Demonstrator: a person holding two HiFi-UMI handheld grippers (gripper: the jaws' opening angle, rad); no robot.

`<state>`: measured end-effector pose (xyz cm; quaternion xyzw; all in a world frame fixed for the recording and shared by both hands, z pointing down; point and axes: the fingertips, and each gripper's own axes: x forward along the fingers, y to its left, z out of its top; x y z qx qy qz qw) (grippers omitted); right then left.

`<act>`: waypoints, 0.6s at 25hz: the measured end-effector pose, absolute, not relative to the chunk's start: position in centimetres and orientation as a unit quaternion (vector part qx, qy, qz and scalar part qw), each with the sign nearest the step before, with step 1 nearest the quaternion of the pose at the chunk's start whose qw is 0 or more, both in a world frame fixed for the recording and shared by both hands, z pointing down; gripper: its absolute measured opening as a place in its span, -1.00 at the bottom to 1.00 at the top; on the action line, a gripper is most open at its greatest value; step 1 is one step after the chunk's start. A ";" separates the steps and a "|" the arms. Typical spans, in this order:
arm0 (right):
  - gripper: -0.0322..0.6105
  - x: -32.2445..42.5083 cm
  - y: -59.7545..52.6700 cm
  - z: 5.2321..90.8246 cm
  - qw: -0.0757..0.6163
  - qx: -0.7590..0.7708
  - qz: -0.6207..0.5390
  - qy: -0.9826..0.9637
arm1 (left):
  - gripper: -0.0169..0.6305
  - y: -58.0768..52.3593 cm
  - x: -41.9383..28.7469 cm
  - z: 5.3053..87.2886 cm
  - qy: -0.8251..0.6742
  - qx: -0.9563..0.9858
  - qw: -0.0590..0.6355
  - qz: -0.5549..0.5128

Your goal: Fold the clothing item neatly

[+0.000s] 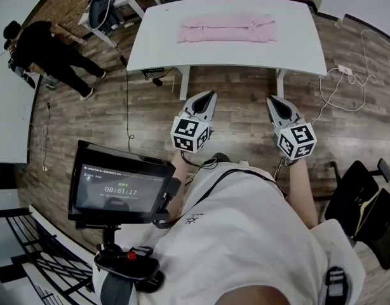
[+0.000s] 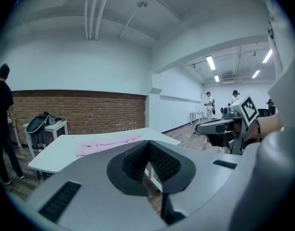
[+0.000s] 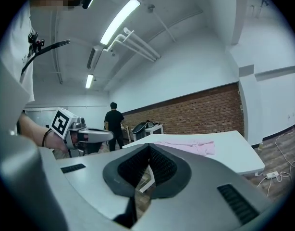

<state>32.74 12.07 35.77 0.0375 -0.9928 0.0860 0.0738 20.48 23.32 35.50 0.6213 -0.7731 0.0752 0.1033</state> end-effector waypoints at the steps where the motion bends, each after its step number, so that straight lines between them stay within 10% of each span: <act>1: -0.89 32.7 12.3 35.7 0.074 0.036 0.086 -0.993 | -0.94 23.4 20.5 35.3 -0.772 0.622 0.101 0.075; 15: -0.89 27.0 18.3 32.6 0.092 0.056 0.068 -0.992 | -0.94 29.5 15.5 34.3 -0.752 0.647 0.114 0.062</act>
